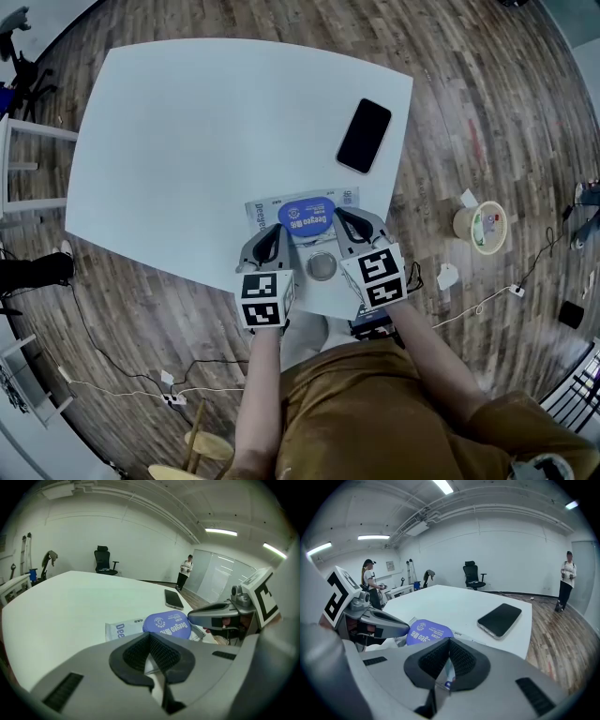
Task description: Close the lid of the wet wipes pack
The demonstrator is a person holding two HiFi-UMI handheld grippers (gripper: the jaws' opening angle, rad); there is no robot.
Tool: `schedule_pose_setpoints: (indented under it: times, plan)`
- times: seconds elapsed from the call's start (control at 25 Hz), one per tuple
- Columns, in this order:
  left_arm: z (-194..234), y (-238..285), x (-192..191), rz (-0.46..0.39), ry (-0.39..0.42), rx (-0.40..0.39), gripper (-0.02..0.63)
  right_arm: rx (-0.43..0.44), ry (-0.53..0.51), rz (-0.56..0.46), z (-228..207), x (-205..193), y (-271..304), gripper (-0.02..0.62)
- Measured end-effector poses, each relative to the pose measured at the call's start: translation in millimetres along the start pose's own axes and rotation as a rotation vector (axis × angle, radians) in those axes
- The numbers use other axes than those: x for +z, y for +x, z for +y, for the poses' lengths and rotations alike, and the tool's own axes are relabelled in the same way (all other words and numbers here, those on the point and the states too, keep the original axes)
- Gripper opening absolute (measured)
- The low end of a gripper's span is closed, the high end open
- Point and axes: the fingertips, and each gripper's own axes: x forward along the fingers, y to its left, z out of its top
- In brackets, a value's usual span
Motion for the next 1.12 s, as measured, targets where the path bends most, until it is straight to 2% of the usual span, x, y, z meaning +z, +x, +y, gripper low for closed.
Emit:
schedule_pose_setpoints:
  times: [0.76,1.12]
  plan:
    - [5,9,-5,0.024,-0.016,-0.022,-0.006,-0.009,-0.004,0.022,2,-3,11,0.008]
    - [5,13,-8,0.034,-0.038,-0.023,-0.006,-0.012,-0.006,0.078,1,-11,17,0.008]
